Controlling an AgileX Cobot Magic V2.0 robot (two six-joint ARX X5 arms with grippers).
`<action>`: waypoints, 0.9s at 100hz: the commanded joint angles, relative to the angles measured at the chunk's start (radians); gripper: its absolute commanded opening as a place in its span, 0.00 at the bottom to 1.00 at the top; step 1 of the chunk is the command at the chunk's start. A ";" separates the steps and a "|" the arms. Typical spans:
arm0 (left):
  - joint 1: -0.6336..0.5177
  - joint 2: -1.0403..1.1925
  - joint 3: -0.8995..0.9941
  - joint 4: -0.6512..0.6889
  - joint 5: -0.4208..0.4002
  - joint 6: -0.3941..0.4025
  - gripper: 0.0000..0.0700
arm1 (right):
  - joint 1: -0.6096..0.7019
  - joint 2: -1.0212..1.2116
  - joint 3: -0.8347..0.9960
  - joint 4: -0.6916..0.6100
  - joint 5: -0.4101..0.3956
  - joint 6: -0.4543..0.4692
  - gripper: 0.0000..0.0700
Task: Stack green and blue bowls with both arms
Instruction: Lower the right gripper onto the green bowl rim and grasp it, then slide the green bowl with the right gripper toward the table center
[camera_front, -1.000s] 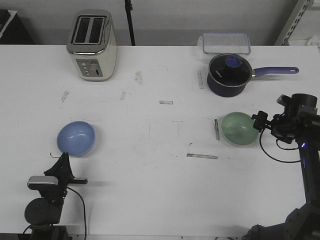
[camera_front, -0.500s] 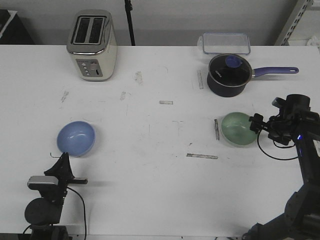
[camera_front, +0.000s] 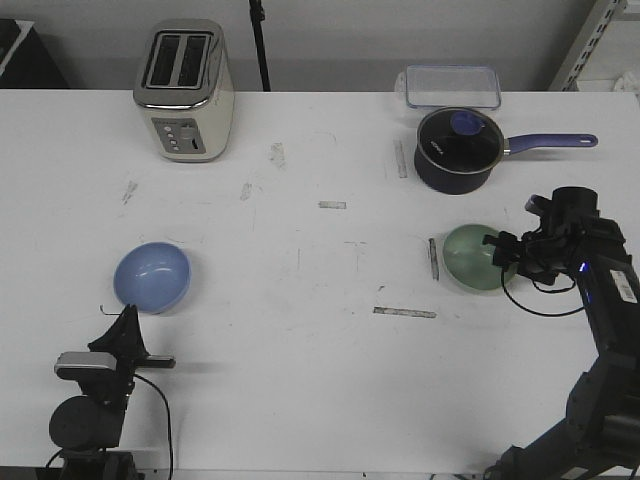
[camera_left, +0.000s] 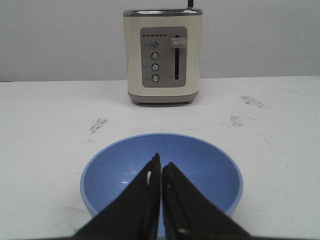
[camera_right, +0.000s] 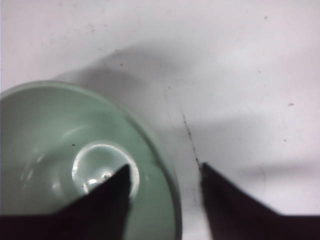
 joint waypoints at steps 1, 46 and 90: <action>0.001 -0.002 -0.022 0.016 -0.002 0.013 0.00 | -0.001 0.018 0.009 0.005 -0.001 -0.008 0.04; 0.001 -0.002 -0.022 0.016 -0.002 0.013 0.00 | 0.016 -0.140 0.012 -0.005 -0.020 0.028 0.01; 0.001 -0.002 -0.022 0.016 -0.002 0.013 0.00 | 0.372 -0.169 0.010 0.058 -0.026 0.247 0.01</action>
